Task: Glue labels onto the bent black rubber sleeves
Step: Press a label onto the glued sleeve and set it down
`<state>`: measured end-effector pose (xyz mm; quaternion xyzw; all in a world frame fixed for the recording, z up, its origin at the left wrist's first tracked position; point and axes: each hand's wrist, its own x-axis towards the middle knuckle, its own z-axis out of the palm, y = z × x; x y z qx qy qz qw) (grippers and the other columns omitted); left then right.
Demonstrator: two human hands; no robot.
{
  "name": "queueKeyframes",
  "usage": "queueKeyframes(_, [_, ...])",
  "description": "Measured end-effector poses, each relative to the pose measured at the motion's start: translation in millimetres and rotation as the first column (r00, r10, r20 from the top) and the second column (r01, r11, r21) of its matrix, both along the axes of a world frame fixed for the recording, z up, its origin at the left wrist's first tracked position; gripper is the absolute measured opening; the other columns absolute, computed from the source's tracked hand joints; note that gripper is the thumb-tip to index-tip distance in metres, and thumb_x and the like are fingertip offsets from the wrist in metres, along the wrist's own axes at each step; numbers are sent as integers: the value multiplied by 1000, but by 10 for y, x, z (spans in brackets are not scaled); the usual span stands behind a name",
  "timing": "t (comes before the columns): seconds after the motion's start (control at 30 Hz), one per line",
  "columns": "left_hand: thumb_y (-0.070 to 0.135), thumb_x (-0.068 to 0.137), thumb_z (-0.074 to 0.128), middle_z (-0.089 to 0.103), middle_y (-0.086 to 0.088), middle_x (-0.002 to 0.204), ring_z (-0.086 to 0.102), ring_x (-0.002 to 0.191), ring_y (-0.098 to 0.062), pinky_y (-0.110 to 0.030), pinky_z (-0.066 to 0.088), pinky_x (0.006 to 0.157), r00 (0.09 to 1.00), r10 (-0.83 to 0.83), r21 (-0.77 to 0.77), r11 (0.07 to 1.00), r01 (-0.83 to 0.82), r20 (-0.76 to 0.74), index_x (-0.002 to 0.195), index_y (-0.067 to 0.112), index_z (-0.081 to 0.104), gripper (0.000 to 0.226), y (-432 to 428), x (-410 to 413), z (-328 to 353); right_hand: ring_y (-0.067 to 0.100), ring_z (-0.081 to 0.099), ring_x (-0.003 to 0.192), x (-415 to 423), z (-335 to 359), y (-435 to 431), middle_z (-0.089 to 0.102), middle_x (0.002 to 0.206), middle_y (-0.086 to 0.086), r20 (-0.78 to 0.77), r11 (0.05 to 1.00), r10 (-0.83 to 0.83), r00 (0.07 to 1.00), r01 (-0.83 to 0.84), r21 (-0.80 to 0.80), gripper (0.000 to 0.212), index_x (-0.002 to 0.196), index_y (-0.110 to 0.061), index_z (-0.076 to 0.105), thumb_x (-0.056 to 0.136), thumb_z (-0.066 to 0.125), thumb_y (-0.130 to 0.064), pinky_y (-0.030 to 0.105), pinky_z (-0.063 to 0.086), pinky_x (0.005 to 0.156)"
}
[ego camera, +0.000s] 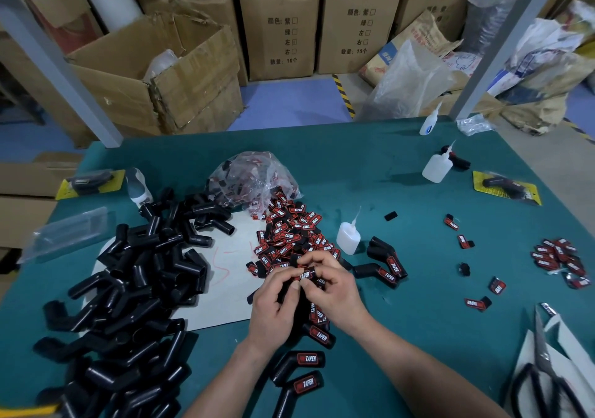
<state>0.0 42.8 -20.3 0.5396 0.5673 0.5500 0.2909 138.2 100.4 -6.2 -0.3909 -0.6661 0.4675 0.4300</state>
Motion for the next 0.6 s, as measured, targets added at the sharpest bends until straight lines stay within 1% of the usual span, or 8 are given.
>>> queueKeyframes(0.07, [21,99,52,68,12,117,66,113,-18,-26,49,100,1000,-12,16,1000,12,-15,117,22,70,25,-11,1,2,18,65,106,-7,-6,-8,65,112,-10,20,1000,24,1000,-24,-3,19,76,-3,69,88,65,-18,25,49,93])
queueKeyframes(0.17, [19,100,52,69,9,117,67,113,-20,-27,50,100,999,-18,42,999,20,-46,117,17,71,26,-13,-4,-12,19,65,104,-5,-20,-20,64,110,-9,15,1000,18,1000,-17,-23,16,75,-11,68,89,64,-17,25,49,91])
queueKeyframes(0.23, [18,101,52,68,7,118,66,114,-19,-25,49,100,998,-14,49,999,17,-64,117,13,71,26,-7,-14,-14,19,64,106,-4,-31,-17,65,112,-8,-14,998,31,999,-32,-63,15,77,-14,71,89,64,-19,24,48,92])
queueKeyframes(0.3, [16,101,52,67,4,120,64,117,-18,-23,47,102,995,-10,73,997,17,-97,117,8,71,26,-6,-21,-18,18,65,108,-14,-21,-4,67,112,-5,-79,989,19,997,-30,-142,14,78,-18,75,88,66,-23,22,48,94])
queueKeyframes(0.37, [13,102,53,65,1,121,62,119,-15,-22,46,103,988,-10,96,995,25,-154,117,4,70,25,1,-16,-23,14,66,104,-17,-13,15,70,107,-2,-157,976,-41,987,6,-219,17,69,-26,73,85,67,-26,22,48,92])
queueKeyframes(0.43, [13,101,54,64,0,122,61,120,-14,-24,46,104,981,-15,120,992,38,-191,120,6,68,24,7,-16,-24,12,66,99,-34,-32,24,71,101,-2,-183,967,-83,980,35,-252,22,61,-28,67,82,67,-27,22,48,90])
queueKeyframes(0.53, [17,99,60,64,7,123,59,120,-5,-20,45,106,978,27,126,992,-1,-205,123,15,63,25,-7,3,-23,8,64,95,-42,-60,22,71,97,-4,-203,962,-114,972,57,-265,25,57,-26,61,81,66,-24,19,48,87])
queueKeyframes(0.6, [16,96,67,65,12,119,58,119,4,-14,43,104,976,72,118,992,-48,-206,119,10,67,24,-3,0,-36,7,64,93,-48,-59,21,70,97,-6,-205,958,-127,971,67,-278,25,57,-26,63,82,66,-25,18,48,84])
